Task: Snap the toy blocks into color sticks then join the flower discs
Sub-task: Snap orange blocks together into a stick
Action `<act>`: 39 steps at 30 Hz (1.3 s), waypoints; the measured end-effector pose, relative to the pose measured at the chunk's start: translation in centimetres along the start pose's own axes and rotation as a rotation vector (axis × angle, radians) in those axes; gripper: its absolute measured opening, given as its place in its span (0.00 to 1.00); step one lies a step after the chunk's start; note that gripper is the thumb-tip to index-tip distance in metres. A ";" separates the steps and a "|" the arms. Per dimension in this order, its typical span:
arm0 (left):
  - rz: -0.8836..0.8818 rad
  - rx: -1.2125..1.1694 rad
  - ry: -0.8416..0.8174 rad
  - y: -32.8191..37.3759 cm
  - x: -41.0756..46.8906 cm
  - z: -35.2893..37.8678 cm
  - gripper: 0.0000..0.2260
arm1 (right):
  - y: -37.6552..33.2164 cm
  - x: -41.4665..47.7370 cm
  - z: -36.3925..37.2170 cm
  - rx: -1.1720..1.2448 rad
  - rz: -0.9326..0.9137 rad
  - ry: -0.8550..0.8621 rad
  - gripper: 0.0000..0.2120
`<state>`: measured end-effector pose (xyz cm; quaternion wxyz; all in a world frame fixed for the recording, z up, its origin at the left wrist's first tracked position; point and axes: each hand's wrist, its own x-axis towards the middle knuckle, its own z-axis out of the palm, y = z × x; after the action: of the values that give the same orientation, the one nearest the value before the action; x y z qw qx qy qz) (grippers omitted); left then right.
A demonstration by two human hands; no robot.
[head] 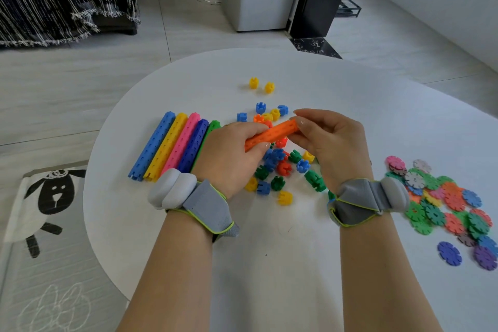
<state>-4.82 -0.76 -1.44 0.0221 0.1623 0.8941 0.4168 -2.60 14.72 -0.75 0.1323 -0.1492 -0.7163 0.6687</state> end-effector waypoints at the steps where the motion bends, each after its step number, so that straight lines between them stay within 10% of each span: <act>1: -0.003 -0.008 0.000 0.1 0.0 -0.1 0.14 | 0.0 0.0 0.1 0.018 0.005 0.009 0.06; 14: 0.000 0.009 0.014 0.4 -0.4 -0.6 0.10 | 0.6 0.1 0.9 0.101 0.025 -0.063 0.08; 25: -0.165 0.113 0.133 -2.1 0.1 -2.1 0.11 | 1.2 2.7 3.0 -0.867 -0.140 -0.066 0.10; 39: -0.191 0.087 0.159 -3.1 0.1 -2.7 0.11 | 1.5 7.7 6.6 -1.230 -0.002 -0.226 0.18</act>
<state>-6.24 -4.57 -1.96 -0.0163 0.0436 0.9216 0.3853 -12.21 11.73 -2.84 -0.0537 -0.1258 -0.9799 0.1454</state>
